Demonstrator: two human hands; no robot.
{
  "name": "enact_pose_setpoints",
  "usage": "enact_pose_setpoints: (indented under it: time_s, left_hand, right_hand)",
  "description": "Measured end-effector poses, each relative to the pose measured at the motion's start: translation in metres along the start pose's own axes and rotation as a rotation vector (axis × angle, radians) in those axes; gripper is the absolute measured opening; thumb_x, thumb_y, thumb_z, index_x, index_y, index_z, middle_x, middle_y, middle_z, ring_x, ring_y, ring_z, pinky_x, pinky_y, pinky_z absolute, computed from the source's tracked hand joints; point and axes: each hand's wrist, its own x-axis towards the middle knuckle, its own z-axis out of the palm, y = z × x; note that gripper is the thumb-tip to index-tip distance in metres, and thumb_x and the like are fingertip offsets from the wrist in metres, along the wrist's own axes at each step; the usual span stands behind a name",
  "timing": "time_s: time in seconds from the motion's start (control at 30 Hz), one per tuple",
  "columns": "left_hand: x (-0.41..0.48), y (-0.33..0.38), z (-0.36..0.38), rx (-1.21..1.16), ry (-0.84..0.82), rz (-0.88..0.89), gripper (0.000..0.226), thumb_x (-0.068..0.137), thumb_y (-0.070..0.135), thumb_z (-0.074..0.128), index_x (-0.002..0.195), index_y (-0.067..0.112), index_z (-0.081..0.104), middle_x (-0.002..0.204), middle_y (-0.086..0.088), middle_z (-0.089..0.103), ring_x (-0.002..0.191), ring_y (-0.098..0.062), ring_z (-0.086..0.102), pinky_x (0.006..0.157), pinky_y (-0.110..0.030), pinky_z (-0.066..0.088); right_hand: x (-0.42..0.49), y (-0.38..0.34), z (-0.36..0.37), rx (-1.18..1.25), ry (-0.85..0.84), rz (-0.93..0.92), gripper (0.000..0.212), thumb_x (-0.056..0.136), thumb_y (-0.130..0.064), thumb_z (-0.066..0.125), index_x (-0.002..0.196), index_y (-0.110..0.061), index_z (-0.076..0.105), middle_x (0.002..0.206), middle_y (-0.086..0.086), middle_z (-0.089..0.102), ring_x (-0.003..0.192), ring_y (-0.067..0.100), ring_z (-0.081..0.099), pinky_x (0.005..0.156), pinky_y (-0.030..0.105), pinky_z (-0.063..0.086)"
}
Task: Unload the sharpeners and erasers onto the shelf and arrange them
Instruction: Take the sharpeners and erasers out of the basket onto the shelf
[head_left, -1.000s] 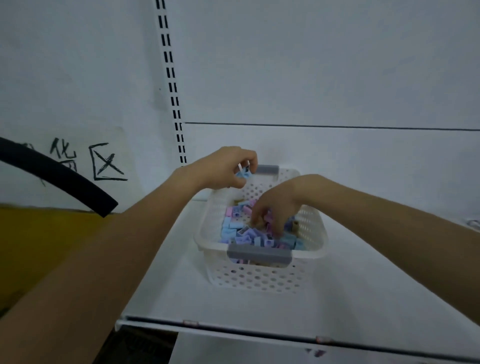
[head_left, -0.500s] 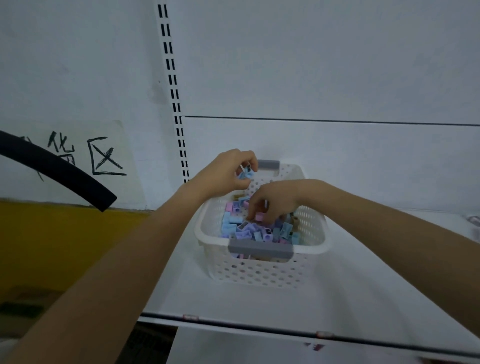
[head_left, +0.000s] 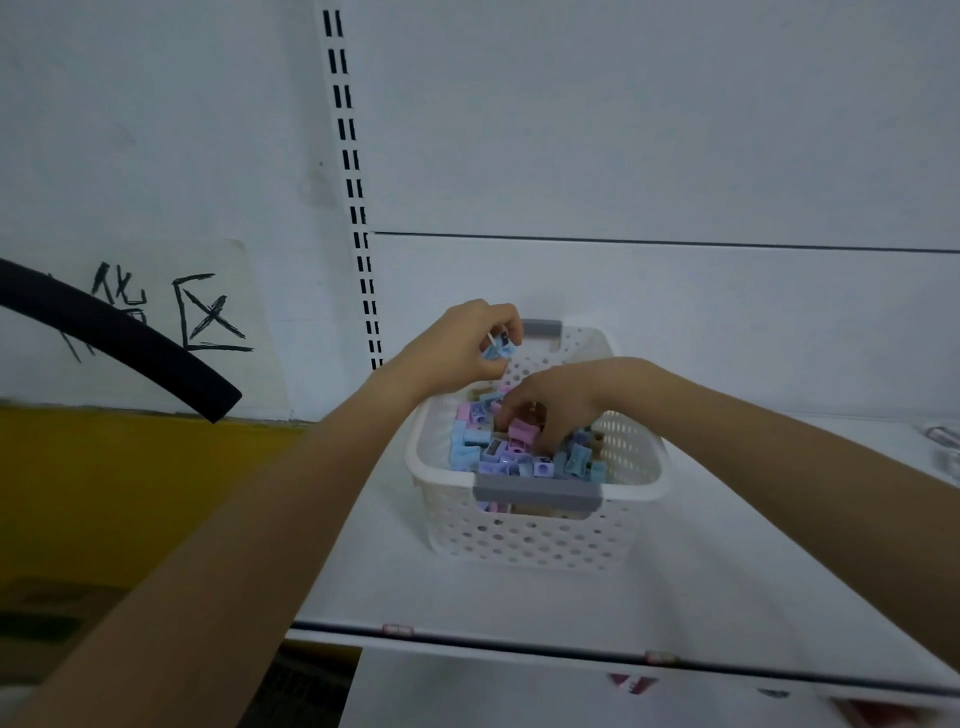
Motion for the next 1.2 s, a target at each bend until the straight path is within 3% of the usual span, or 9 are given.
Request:
enact_pose_setpoints:
  time_s: [0.17, 0.3, 0.47, 0.63, 0.8, 0.97, 1.1, 1.2]
  left_hand:
    - [0.000, -0.001, 0.001, -0.011, 0.000, -0.004, 0.019, 0.081, 0.008, 0.064, 0.097, 0.017, 0.058, 0.101, -0.003, 0.053, 0.087, -0.017, 0.053, 0.073, -0.019, 0.040]
    - [0.001, -0.001, 0.000, -0.021, 0.005, 0.002, 0.019, 0.081, 0.008, 0.064, 0.097, 0.017, 0.058, 0.099, -0.003, 0.052, 0.085, -0.016, 0.052, 0.068, -0.014, 0.038]
    - [0.002, -0.001, 0.000, -0.030, 0.003, 0.012, 0.019, 0.080, 0.008, 0.065, 0.095, 0.017, 0.057, 0.099, -0.006, 0.053, 0.083, -0.016, 0.051, 0.072, -0.021, 0.039]
    - [0.002, -0.002, 0.001, -0.026, -0.006, 0.025, 0.021, 0.080, 0.006, 0.064, 0.098, 0.014, 0.058, 0.098, -0.006, 0.051, 0.083, -0.017, 0.049, 0.073, -0.023, 0.040]
    - [0.003, -0.004, 0.001, -0.046, 0.008, 0.034, 0.021, 0.080, 0.006, 0.064, 0.098, 0.013, 0.058, 0.097, -0.006, 0.050, 0.082, -0.017, 0.048, 0.071, -0.022, 0.037]
    - [0.002, -0.004, 0.001, -0.112, 0.051, 0.021, 0.020, 0.079, 0.006, 0.064, 0.096, 0.013, 0.058, 0.097, -0.007, 0.052, 0.081, -0.017, 0.049, 0.068, -0.022, 0.038]
    - [0.004, -0.004, -0.008, -0.243, 0.150, -0.016, 0.020, 0.077, 0.001, 0.065, 0.090, 0.014, 0.056, 0.094, -0.006, 0.054, 0.075, -0.022, 0.055, 0.064, -0.034, 0.051]
    - [0.012, 0.006, -0.025, -0.227, 0.182, -0.003, 0.018, 0.079, 0.002, 0.065, 0.093, 0.011, 0.057, 0.094, -0.006, 0.054, 0.071, -0.021, 0.056, 0.056, -0.031, 0.053]
  right_hand:
    - [0.004, -0.002, 0.002, -0.101, 0.046, -0.004, 0.041, 0.081, -0.018, 0.067, 0.117, -0.021, 0.050, 0.116, 0.002, 0.055, 0.098, 0.020, 0.051, 0.082, 0.028, 0.045]
    - [0.003, -0.006, 0.001, -0.091, 0.063, -0.016, 0.032, 0.081, -0.018, 0.066, 0.109, -0.021, 0.050, 0.097, -0.004, 0.048, 0.088, 0.017, 0.046, 0.074, 0.025, 0.038]
    - [0.000, -0.005, 0.002, -0.061, 0.034, -0.028, 0.033, 0.082, -0.018, 0.065, 0.112, -0.021, 0.052, 0.097, -0.003, 0.049, 0.086, 0.017, 0.047, 0.075, 0.027, 0.041]
    - [0.000, -0.010, 0.005, -0.120, 0.068, -0.031, 0.025, 0.081, -0.015, 0.065, 0.092, -0.021, 0.044, 0.093, -0.003, 0.046, 0.085, 0.017, 0.044, 0.072, 0.027, 0.036]
    - [-0.004, -0.011, 0.004, -0.095, 0.093, -0.035, 0.025, 0.079, -0.015, 0.067, 0.090, -0.020, 0.045, 0.091, -0.002, 0.047, 0.083, 0.018, 0.044, 0.067, 0.025, 0.035]
    - [-0.013, -0.009, -0.006, -0.083, 0.217, -0.038, 0.024, 0.077, -0.017, 0.069, 0.087, -0.019, 0.047, 0.075, -0.009, 0.045, 0.076, 0.017, 0.042, 0.057, 0.022, 0.033]
    - [-0.033, -0.007, -0.023, -0.038, 0.345, -0.026, 0.024, 0.076, -0.017, 0.070, 0.088, -0.019, 0.049, 0.079, -0.003, 0.049, 0.073, 0.017, 0.044, 0.060, 0.026, 0.033]
    - [-0.054, -0.005, -0.038, 0.008, 0.437, -0.031, 0.022, 0.076, -0.016, 0.070, 0.088, -0.019, 0.051, 0.084, 0.000, 0.052, 0.076, 0.017, 0.047, 0.066, 0.028, 0.037]
